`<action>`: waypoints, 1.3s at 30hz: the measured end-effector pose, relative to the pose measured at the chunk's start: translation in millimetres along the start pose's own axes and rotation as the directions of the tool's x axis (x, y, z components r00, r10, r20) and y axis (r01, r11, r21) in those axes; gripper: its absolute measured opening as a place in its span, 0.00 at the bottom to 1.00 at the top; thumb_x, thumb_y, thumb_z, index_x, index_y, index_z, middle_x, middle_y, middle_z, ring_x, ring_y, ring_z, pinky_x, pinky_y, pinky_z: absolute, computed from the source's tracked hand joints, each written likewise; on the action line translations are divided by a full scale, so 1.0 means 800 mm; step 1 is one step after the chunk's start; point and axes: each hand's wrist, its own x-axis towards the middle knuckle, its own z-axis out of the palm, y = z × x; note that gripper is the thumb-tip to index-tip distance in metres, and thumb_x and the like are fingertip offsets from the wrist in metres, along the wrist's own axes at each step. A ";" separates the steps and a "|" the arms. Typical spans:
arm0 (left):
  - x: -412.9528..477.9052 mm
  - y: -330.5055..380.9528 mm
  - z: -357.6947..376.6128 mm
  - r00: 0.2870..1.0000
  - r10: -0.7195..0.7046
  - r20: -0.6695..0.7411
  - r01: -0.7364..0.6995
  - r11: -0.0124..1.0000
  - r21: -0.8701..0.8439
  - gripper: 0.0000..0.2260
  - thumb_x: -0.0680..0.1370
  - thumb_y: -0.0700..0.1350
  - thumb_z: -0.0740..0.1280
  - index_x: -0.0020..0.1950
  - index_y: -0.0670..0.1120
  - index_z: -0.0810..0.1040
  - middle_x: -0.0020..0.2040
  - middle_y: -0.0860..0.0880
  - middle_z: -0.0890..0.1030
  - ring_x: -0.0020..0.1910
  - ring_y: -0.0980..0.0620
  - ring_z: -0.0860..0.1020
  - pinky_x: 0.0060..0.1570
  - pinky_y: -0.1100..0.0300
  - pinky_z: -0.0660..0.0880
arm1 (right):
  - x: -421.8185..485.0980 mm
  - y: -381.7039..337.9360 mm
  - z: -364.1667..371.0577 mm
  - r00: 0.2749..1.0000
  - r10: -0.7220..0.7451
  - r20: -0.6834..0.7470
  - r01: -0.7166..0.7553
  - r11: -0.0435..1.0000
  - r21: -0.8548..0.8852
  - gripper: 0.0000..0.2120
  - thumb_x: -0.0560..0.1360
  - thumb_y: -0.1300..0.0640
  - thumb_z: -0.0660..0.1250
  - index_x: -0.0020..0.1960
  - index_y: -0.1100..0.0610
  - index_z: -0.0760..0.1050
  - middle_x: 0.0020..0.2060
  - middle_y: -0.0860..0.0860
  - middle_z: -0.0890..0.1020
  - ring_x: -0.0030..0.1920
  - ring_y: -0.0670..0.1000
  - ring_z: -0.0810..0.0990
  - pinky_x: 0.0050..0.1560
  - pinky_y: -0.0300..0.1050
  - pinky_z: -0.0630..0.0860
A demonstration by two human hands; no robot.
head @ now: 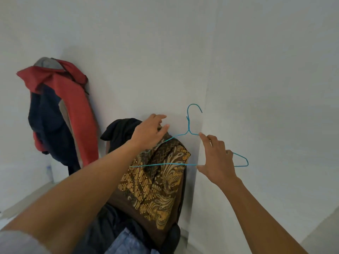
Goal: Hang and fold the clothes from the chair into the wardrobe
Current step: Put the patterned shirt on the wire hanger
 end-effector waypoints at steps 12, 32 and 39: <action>0.127 -0.090 0.107 0.922 -0.235 0.307 0.142 0.944 0.297 0.20 0.81 0.46 0.64 0.73 0.42 0.71 0.71 0.42 0.74 0.69 0.40 0.71 0.68 0.48 0.70 | 0.045 0.029 0.073 0.998 -0.022 0.066 0.021 1.000 0.017 0.52 0.65 0.46 0.79 0.78 0.46 0.50 0.72 0.49 0.63 0.70 0.55 0.67 0.66 0.62 0.70; 0.075 -0.119 0.054 0.913 -0.221 0.342 0.198 0.975 0.104 0.28 0.77 0.65 0.63 0.35 0.42 0.82 0.30 0.47 0.78 0.32 0.45 0.78 0.34 0.53 0.72 | 0.044 0.002 0.065 0.996 -0.058 0.075 0.053 0.997 0.063 0.51 0.69 0.45 0.77 0.79 0.44 0.46 0.74 0.48 0.60 0.73 0.54 0.63 0.71 0.62 0.64; 0.125 -0.079 0.080 0.900 -0.237 0.365 0.162 0.961 0.225 0.30 0.76 0.62 0.69 0.71 0.43 0.74 0.67 0.44 0.76 0.65 0.42 0.74 0.65 0.47 0.72 | 0.039 0.025 0.073 0.997 -0.015 0.073 0.014 1.000 0.017 0.52 0.66 0.47 0.79 0.78 0.45 0.49 0.73 0.49 0.63 0.71 0.55 0.66 0.70 0.62 0.67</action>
